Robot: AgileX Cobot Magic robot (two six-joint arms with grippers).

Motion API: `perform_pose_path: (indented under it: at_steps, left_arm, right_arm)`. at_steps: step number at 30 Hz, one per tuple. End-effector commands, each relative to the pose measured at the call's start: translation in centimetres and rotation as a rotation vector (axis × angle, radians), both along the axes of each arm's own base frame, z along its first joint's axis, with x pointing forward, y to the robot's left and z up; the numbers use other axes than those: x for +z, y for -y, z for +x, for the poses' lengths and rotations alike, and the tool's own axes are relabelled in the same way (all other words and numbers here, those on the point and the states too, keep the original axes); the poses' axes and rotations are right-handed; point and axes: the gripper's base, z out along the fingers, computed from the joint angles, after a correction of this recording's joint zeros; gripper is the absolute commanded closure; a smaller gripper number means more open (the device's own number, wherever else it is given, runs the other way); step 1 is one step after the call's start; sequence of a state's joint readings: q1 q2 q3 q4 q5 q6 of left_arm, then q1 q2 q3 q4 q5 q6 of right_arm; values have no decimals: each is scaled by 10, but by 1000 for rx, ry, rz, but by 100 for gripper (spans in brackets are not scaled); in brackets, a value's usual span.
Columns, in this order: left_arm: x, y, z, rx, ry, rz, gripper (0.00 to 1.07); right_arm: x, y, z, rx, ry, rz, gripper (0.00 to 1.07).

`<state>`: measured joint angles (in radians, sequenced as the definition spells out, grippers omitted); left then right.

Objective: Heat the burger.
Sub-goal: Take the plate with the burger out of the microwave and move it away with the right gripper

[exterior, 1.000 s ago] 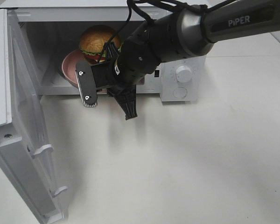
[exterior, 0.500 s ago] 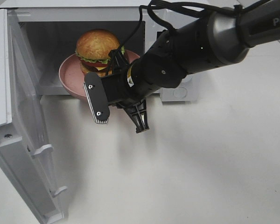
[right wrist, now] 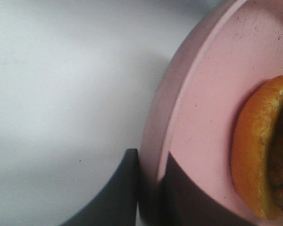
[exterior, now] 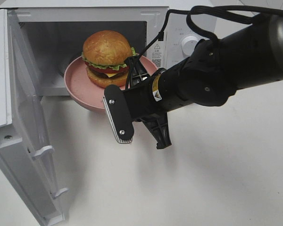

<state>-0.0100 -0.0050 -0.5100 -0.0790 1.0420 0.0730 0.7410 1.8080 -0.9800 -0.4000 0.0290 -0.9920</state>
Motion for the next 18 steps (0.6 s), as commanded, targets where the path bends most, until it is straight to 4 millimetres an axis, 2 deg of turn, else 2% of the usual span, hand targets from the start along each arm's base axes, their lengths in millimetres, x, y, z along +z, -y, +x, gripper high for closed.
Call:
perform_pose_path:
  at_steps: [1,18]
  left_arm:
    - [0,0,-2,8,20,1,6]
    - [0,0,-2,8,20,1,6]
  right_arm:
    - [16,3,-3,15,55,66,107]
    - [39,46,-50,-4,65,93,107]
